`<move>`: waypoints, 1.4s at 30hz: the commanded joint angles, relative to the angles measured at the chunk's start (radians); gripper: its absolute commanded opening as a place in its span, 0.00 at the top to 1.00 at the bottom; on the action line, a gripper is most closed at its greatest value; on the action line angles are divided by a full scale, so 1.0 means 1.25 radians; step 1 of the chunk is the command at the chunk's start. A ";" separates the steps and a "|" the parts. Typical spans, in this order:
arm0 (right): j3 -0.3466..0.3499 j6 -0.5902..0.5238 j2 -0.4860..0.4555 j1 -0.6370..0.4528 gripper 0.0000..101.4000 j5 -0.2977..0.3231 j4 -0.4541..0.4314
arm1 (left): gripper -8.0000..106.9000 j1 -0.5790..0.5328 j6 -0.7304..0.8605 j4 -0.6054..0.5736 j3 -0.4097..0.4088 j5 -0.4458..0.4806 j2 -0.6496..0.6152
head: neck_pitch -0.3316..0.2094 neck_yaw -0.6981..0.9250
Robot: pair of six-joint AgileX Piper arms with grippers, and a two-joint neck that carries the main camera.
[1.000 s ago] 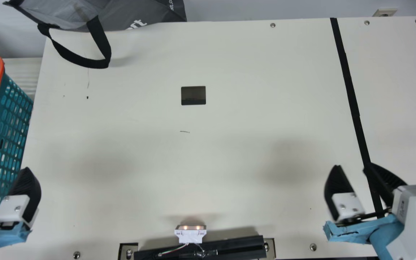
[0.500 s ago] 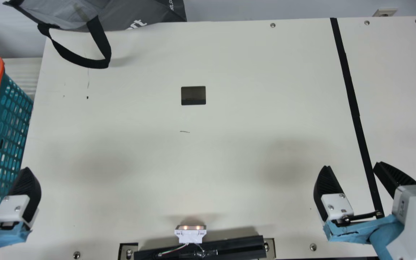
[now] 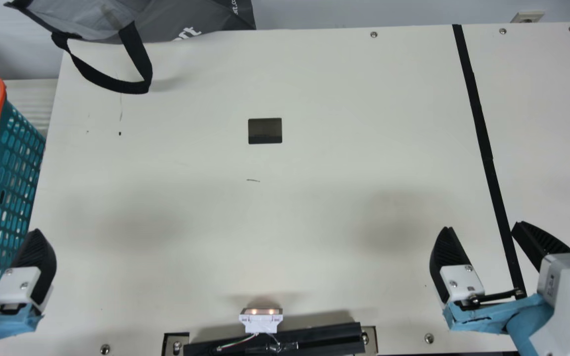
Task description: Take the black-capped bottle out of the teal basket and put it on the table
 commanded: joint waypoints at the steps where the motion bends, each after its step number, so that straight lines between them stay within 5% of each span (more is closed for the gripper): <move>1: 0.000 0.000 0.000 0.000 0.10 0.000 0.000 | 0.00 0.000 0.000 0.000 0.000 0.000 0.000 | -0.003 0.007; 42: 0.000 0.000 0.000 0.000 0.10 0.001 -0.001 | 0.00 0.000 0.000 0.000 0.000 0.000 0.000 | -0.003 0.007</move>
